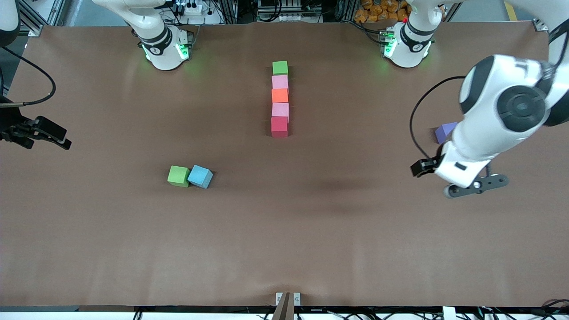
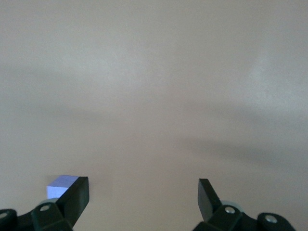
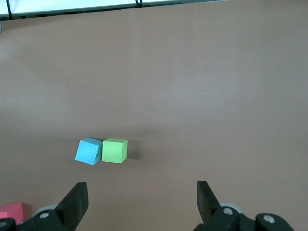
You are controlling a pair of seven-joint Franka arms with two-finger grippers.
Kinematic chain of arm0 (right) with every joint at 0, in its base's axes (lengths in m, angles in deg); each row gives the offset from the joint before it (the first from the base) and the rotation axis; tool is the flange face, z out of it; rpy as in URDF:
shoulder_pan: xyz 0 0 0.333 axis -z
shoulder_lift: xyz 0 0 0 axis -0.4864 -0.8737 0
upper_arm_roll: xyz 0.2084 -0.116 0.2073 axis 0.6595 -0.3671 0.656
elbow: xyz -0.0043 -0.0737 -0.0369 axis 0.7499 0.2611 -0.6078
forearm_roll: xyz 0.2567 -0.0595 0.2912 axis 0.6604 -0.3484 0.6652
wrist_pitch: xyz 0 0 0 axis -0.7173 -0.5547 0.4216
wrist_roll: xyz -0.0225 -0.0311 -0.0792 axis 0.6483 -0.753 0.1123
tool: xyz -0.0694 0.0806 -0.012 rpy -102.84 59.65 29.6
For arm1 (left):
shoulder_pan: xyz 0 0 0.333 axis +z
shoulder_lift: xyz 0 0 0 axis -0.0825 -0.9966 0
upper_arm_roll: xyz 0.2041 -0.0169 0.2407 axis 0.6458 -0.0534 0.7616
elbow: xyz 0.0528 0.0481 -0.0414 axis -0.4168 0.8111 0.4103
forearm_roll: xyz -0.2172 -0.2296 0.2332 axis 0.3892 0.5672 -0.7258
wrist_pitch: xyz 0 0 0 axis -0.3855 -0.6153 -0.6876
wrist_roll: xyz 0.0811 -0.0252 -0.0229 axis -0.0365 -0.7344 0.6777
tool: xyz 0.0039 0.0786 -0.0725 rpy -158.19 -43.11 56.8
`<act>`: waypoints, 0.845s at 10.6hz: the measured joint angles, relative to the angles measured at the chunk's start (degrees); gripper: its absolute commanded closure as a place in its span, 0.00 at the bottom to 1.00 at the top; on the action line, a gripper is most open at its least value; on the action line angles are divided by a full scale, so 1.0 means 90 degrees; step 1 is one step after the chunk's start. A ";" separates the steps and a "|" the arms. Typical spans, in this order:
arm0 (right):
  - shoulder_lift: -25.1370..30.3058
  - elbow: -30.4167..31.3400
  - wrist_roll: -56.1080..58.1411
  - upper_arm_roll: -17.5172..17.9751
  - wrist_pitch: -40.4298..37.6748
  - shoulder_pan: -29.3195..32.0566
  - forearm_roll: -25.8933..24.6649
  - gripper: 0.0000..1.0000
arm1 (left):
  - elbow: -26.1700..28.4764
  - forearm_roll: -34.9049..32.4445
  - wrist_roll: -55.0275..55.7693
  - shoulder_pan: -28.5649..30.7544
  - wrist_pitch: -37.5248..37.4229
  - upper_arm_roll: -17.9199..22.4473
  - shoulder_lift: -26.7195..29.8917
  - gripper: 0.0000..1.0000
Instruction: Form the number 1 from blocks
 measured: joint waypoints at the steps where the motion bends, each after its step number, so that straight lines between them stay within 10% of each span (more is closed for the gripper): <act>1: 0.0000 -0.0002 0.0000 -0.0001 0.0000 0.0001 0.0000 0.00 | 0.0044 0.0190 -0.0333 -0.0129 -0.0012 0.0368 0.0240 0.00; 9: 0.0002 -0.0039 0.0000 -0.0002 -0.0003 0.0061 0.0000 0.00 | 0.0224 0.0934 -0.2047 -0.0175 -0.0979 0.1309 0.1982 0.00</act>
